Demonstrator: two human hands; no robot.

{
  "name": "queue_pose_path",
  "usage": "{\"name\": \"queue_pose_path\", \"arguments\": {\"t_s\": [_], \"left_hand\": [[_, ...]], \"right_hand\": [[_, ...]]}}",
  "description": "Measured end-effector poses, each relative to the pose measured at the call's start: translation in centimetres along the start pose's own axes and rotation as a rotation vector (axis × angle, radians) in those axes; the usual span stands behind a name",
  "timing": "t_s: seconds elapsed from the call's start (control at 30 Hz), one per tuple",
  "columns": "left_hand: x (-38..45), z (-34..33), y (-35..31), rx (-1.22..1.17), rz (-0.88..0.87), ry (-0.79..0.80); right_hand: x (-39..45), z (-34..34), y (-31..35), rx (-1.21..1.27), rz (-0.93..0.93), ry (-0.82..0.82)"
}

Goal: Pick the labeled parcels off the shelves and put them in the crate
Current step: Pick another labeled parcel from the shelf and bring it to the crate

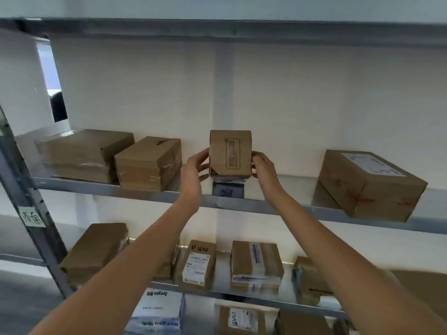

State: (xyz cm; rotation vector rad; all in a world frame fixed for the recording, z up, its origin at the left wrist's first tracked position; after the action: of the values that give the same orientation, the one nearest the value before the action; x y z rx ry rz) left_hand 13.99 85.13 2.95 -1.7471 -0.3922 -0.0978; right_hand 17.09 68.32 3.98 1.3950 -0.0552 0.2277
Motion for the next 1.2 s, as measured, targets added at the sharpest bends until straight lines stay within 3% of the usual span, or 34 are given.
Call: {"name": "queue_pose_path", "arguments": {"t_s": [0.17,0.37,0.63,0.77,0.87,1.03,1.2], "left_hand": [[-0.1,-0.1,-0.9,0.062,-0.029,0.029],[0.6,-0.9,-1.6,0.027,-0.002,0.155],[1.2,-0.8,-1.2,0.009,0.026,0.119],[1.9,0.0,-2.1,0.145,0.031,0.072],[2.4,0.0,-3.1,0.174,0.101,0.151],[2.4,-0.8,-3.9,0.011,0.145,0.269],[2.5,-0.8,-2.7,-0.344,0.267,0.107]], "right_hand": [[0.3,0.6,0.8,0.152,-0.036,0.000],[0.0,0.3,0.8,0.141,-0.043,-0.009],[0.5,0.3,1.2,0.126,-0.059,0.040],[0.5,0.6,0.7,0.318,-0.094,0.172],[0.5,1.0,0.3,0.465,-0.130,0.219],[0.1,1.7,-0.5,0.745,-0.211,0.207],[-0.3,1.7,-0.9,0.784,-0.259,0.141]]}}
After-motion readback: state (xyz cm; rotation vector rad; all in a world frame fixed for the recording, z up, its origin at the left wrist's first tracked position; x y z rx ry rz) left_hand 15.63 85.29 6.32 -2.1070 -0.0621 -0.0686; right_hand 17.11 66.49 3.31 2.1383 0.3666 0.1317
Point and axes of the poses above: each hand's wrist, its own x-axis towards the middle knuckle, its own z-axis out of the back of the hand, y = z × x, the point moved 4 cm from there along x, towards the middle knuckle, and after that the axes turned 7 degrees about y, right-handed, at the moved point
